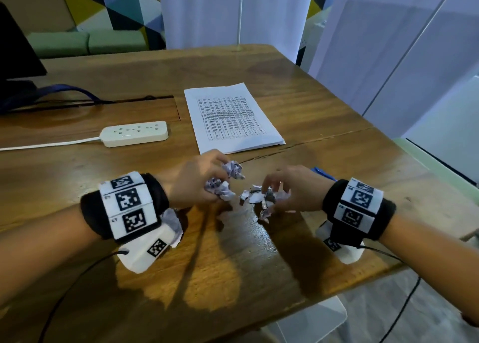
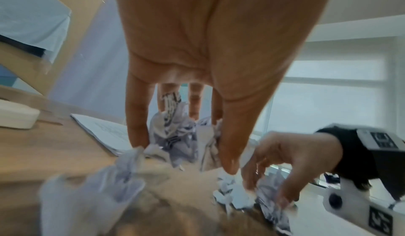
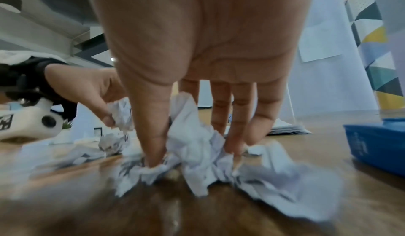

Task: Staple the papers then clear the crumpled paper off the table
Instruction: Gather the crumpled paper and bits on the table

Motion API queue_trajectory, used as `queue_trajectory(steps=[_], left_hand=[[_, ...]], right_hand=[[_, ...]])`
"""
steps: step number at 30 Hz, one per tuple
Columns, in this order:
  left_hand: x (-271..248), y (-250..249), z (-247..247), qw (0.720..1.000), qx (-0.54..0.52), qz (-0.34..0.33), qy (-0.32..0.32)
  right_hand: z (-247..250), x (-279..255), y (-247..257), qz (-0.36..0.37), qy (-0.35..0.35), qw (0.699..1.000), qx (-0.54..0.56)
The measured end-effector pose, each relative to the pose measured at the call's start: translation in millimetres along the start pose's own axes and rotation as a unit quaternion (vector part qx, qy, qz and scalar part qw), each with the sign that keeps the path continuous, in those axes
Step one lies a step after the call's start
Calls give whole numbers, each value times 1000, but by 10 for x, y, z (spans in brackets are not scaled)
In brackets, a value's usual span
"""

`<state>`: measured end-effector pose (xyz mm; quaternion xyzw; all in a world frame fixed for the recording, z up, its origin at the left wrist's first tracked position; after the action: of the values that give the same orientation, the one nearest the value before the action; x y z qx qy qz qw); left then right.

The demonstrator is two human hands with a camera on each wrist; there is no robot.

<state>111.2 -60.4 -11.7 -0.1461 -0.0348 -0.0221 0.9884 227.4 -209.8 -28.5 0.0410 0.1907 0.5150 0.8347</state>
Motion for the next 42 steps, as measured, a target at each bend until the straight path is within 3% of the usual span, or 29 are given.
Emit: queue_trajectory(steps=[8, 15, 17, 21, 25, 29, 33, 42], left_hand=[[-352, 387, 162, 989, 8, 107, 101], [-364, 415, -66, 980, 14, 113, 166], [-289, 358, -53, 983, 1, 105, 152], [9, 56, -28, 989, 73, 49, 122], [309, -227, -184, 984, 83, 6, 155], [509, -270, -323, 974, 102, 18, 201], [693, -293, -301, 977, 83, 13, 195], [767, -380, -467, 973, 78, -34, 216]], right_hand=[[30, 13, -167, -15, -5, 999, -38], [45, 162, -109, 10, -67, 998, -13], [21, 211, -97, 6, -47, 999, -15], [-7, 294, -73, 4, -28, 999, -30], [-8, 363, -36, 12, -35, 999, -37], [88, 321, -107, 12, -60, 998, -19], [218, 218, -293, -26, -87, 996, 7], [105, 83, -390, -38, -17, 999, -11]])
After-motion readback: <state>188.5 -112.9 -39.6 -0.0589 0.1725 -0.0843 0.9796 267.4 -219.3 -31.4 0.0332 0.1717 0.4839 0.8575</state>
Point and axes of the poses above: each hand's wrist, its own x-axis towards the middle knuckle, its own z-axis out of the back of the hand, y = z × x, the point moved 4 cm from there along x, towards the middle knuckle, and after that the axes turned 2 degrees about x, right-handed, at the moved point
